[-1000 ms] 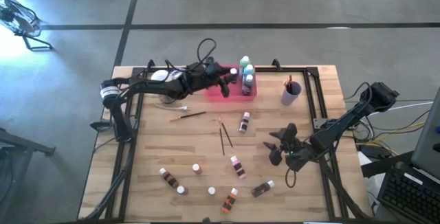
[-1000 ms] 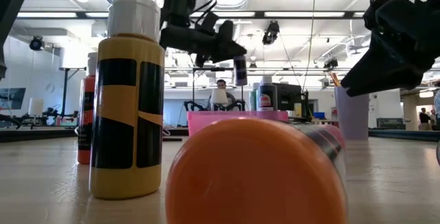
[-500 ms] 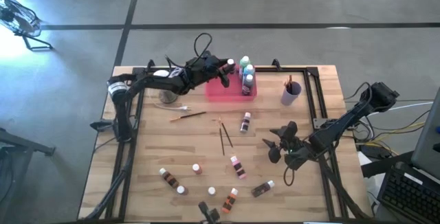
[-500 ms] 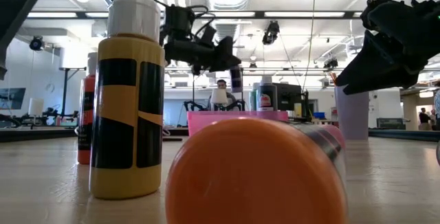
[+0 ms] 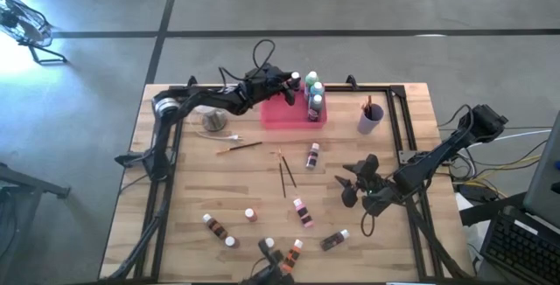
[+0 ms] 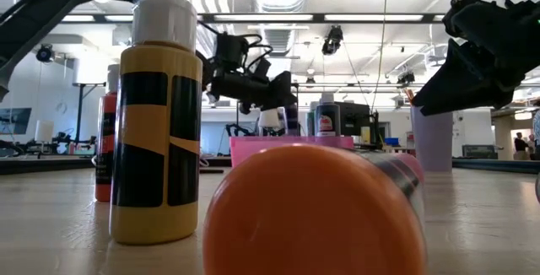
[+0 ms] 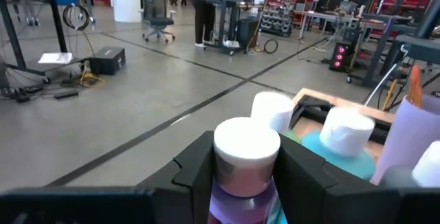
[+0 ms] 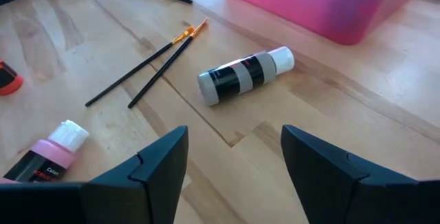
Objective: Pick & Place Paint Supplies
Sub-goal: Put the violet black paint bottle into the pink bin
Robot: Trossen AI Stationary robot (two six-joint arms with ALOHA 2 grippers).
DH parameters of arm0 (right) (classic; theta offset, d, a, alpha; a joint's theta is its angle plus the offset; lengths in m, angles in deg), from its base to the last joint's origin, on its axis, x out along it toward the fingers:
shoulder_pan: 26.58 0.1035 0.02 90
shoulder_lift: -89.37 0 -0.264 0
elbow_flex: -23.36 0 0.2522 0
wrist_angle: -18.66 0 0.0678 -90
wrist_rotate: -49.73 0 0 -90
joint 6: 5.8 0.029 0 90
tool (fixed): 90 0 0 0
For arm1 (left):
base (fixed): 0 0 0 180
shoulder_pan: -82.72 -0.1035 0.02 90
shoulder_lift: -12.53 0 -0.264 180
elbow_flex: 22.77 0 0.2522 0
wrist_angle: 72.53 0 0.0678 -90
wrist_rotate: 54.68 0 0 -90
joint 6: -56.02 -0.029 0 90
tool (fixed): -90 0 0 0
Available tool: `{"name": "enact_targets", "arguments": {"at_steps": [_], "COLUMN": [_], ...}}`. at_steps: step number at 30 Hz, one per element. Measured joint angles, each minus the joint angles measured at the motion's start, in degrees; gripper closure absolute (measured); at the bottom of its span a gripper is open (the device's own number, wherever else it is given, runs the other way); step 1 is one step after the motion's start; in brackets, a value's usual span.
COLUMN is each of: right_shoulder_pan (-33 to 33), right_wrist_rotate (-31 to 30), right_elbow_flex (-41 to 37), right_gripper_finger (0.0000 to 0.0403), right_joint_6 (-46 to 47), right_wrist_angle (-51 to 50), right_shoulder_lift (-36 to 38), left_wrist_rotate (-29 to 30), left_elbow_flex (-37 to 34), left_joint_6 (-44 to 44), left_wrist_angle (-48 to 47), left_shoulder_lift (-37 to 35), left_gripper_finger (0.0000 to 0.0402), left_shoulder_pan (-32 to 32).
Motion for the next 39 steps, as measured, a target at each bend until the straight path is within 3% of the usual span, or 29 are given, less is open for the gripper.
{"name": "enact_targets", "arguments": {"at_steps": [11, 20, 32, 39], "right_shoulder_pan": [-0.2, -1.7, -2.1, -2.1], "right_wrist_rotate": [-1.2, -1.3, -1.3, -1.4], "right_elbow_flex": [-0.1, -0.2, -0.3, -0.3], "right_gripper_finger": [0.0158, 0.0147, 0.0178, 0.0169], "right_joint_6": [-0.9, -1.1, -1.6, -2.2], "right_wrist_angle": [0.1, 0.1, 0.1, 0.1], "right_shoulder_lift": [0.0, 0.0, 0.0, 0.0], "left_wrist_rotate": [-7.4, -8.6, -8.6, -8.6], "left_elbow_flex": [2.7, 3.7, 5.8, 6.3], "left_joint_6": [1.3, 1.3, 0.9, 0.8], "left_wrist_angle": [-2.3, -5.2, -7.5, -11.0], "left_shoulder_lift": [4.5, 5.4, 6.5, 6.5], "left_gripper_finger": [0.0268, 0.0268, 0.0268, 0.0268], "left_shoulder_pan": [-2.8, -3.0, -3.0, -3.1]}}
